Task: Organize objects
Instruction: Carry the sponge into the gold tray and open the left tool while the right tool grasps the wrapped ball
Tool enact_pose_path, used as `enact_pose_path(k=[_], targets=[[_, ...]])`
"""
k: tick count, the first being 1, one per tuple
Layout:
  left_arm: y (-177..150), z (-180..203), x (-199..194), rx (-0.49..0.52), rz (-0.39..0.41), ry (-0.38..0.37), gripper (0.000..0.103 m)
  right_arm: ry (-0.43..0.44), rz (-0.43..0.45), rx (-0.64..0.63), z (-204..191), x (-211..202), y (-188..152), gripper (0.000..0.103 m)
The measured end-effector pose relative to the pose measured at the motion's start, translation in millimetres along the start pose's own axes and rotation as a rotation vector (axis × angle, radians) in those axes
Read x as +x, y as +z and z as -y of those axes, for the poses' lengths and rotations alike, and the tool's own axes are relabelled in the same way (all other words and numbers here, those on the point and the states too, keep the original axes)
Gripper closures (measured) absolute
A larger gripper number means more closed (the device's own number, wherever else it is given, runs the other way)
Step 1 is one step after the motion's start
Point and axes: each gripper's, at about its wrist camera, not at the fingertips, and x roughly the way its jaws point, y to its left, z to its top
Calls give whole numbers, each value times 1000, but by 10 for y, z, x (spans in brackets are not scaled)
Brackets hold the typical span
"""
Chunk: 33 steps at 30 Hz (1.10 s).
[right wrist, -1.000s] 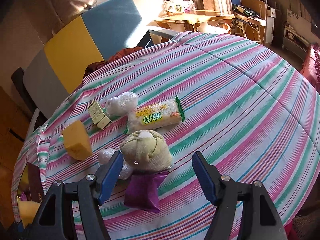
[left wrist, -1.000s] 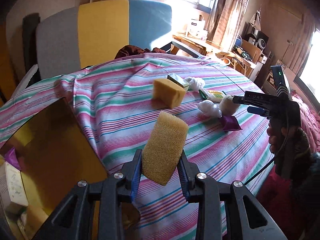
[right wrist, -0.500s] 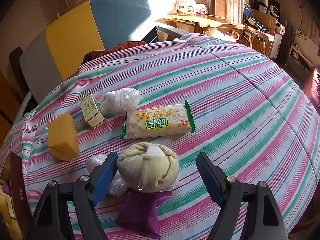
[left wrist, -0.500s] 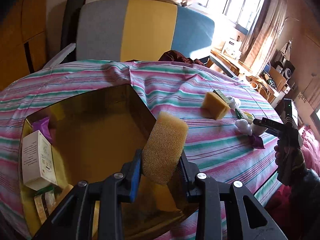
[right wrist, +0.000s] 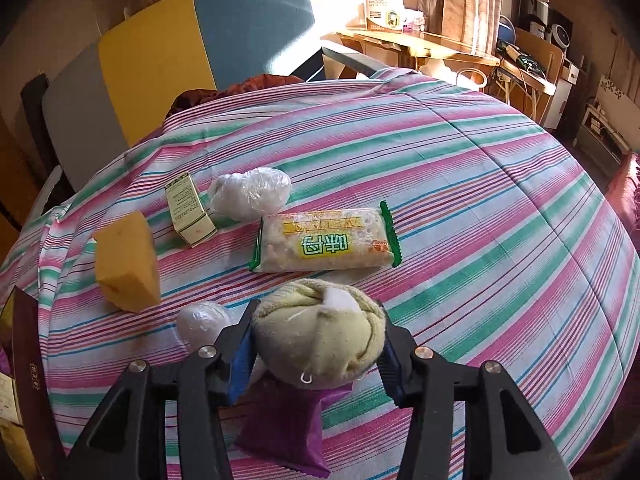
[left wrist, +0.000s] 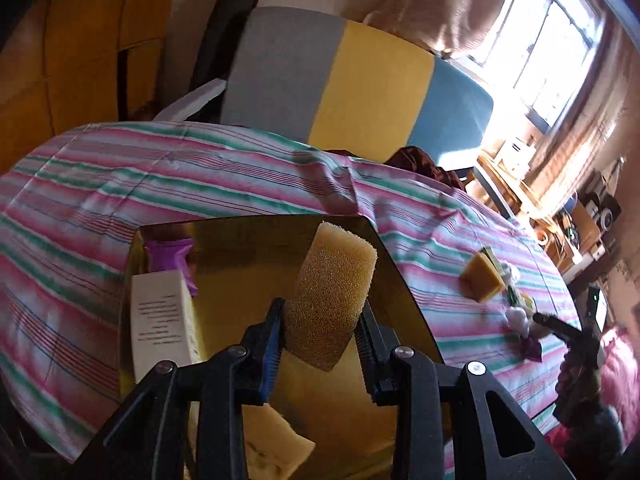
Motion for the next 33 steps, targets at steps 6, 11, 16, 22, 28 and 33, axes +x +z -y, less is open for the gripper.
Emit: enact_pose_path(k=[6,11,16,22,28,33], targets=[[215,-344,303,-46,-45,62,69,-5,55,-16,-23,-133,41,51],[277,-402,726,-17,-100,163,69,2,64,-20,-22,-142,62,51],[296,-529,1076,-15,-155,270,67,10,70,-28,-27,-151,66,51],[315,-523,1111,4,-130,326,53,16,78,-30,-25,-164,71,51],[314,-437,875,63,-64,356,42,15,80,-26,-29,-172,61,51],[184,-292,515,111,11,371,42,13,80,-18,-12,-173,53,51]])
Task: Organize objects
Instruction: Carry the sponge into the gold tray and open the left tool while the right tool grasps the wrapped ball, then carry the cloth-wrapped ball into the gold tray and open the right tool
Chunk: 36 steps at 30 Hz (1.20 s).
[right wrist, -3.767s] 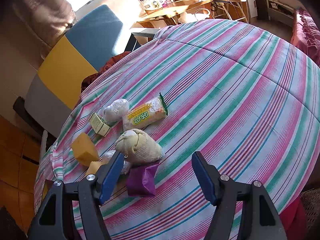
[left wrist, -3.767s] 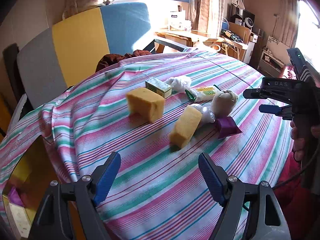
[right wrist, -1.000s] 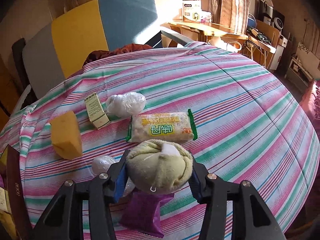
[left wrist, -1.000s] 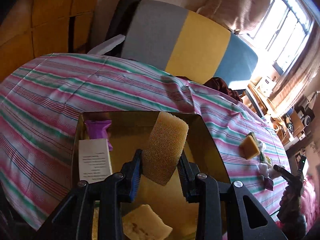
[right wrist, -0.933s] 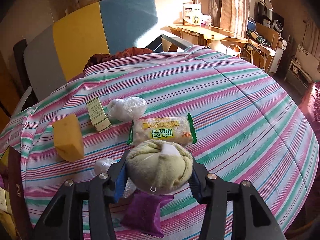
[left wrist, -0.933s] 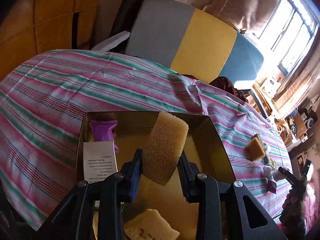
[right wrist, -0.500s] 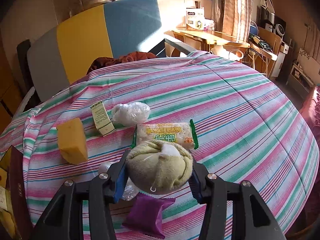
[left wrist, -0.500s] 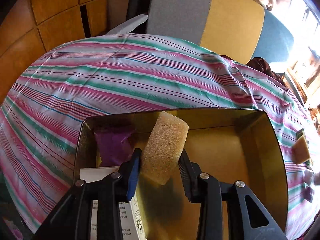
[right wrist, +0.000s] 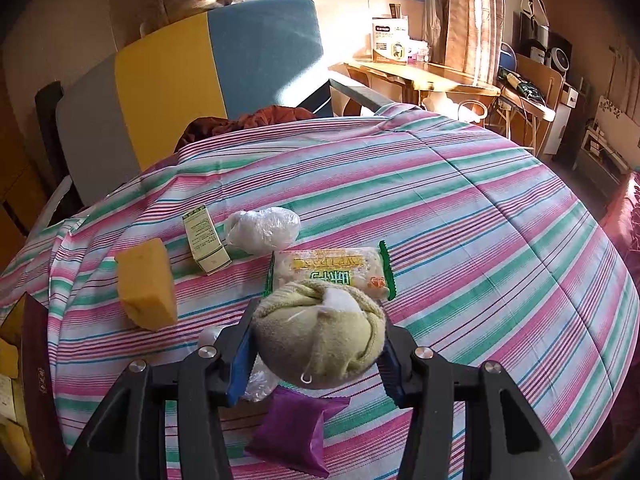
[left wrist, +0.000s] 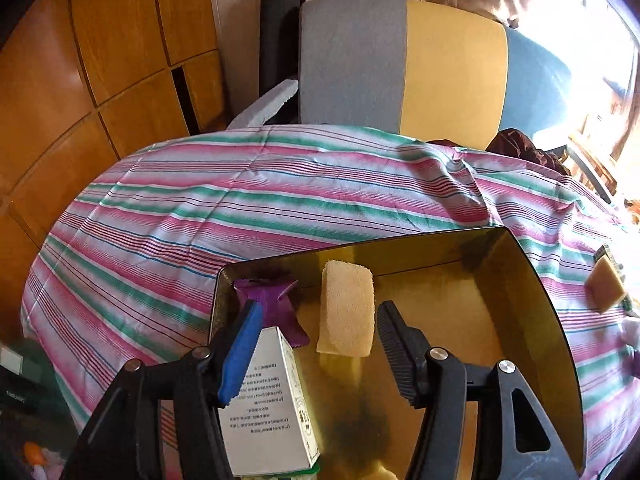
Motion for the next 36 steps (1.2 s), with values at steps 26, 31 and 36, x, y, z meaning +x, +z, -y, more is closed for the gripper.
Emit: enact_pose_path(k=[26,31,36], targets=[[-657,-118,-882,-18,102,-40,34,182,67,-27,-502,-648,33,51],[-708,-222,-906,-39,106,-39,34,354,54,-154,-1260,-879,-10,51],[-766,-374,-932,-72,110,-35,33,537,-7,-346,-2265,-1049,-232,51]])
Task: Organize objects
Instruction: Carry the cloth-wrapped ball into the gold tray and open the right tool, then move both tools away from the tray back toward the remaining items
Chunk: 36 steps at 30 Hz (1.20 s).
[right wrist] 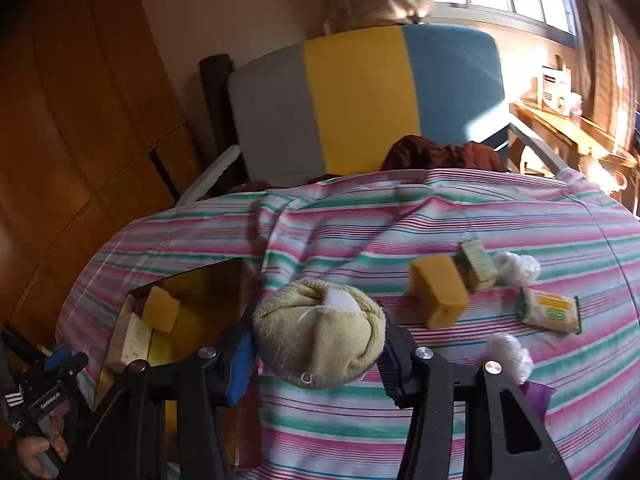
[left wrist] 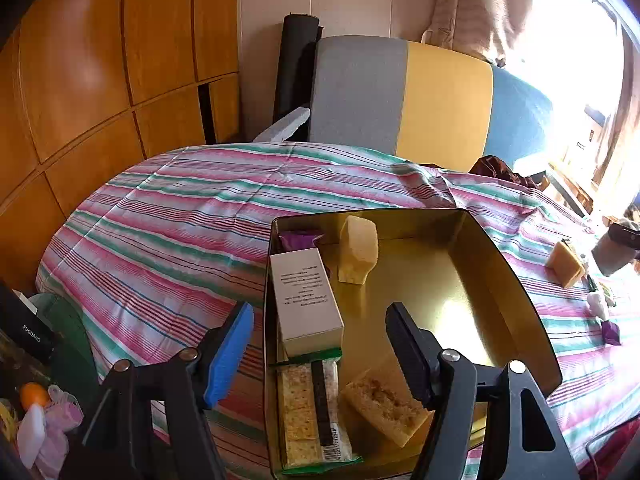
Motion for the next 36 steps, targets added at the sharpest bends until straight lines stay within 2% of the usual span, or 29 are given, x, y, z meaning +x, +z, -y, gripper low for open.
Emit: enact_pose_path(k=[3,6,12,14,17,20,24,36], targets=[[-32,-112,-36,-21,6,5,33,80,-85,-84,-548,326,-18,51],[-77,-241,-64,-39,11,22,31,90,-170,-156,-967,707,-94,51],[-175,-533,-76,-94,4,43,31,17,-323,-221,-1497,1496,-310,51],[-199,-598,-78,-107,2,49,31,35,-363,-219,-1622,1665,-392,51],[-238,-707,-89,-129,4,59,30,119,-409,-175,-1789,1825,-479,50],[-264,-790,-86,-146,3,71,30,200,-426,-147,-1905,1881,-530,46],[-282,-851,-83,-160,2,81,29,230,-395,-150,-1944,1783,-494,29],[-266,-744,-168,-135,19,82,29,202,-248,-147,-1731,1235,-363,29]])
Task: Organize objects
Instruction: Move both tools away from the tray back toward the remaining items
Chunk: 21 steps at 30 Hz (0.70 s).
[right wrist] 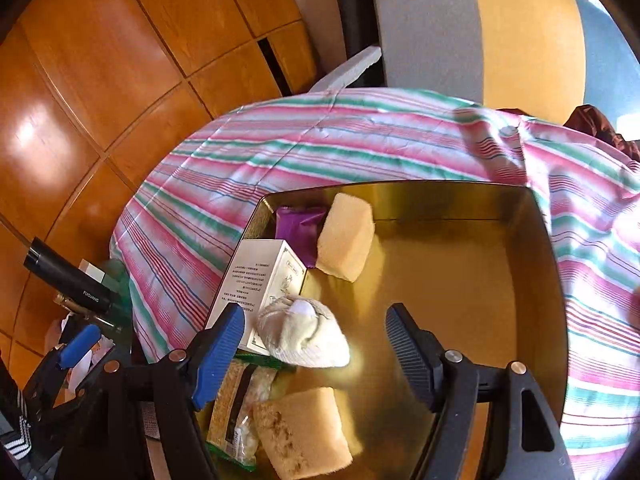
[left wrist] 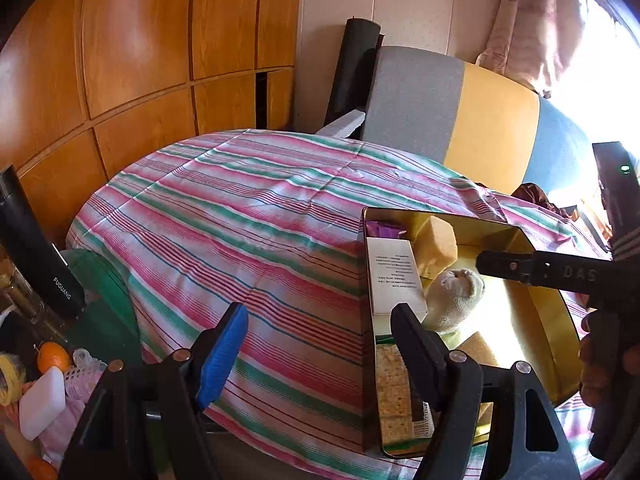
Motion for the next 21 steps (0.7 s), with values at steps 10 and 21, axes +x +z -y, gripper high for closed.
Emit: enact_pose_path(k=[10,21], targets=[[43,246,-198,81,53,4,28,-72,82,-11,246,-486,-239,29],[74,621,-346,185,88,-19,27,-166,144,68,884,-1007,-435,29]])
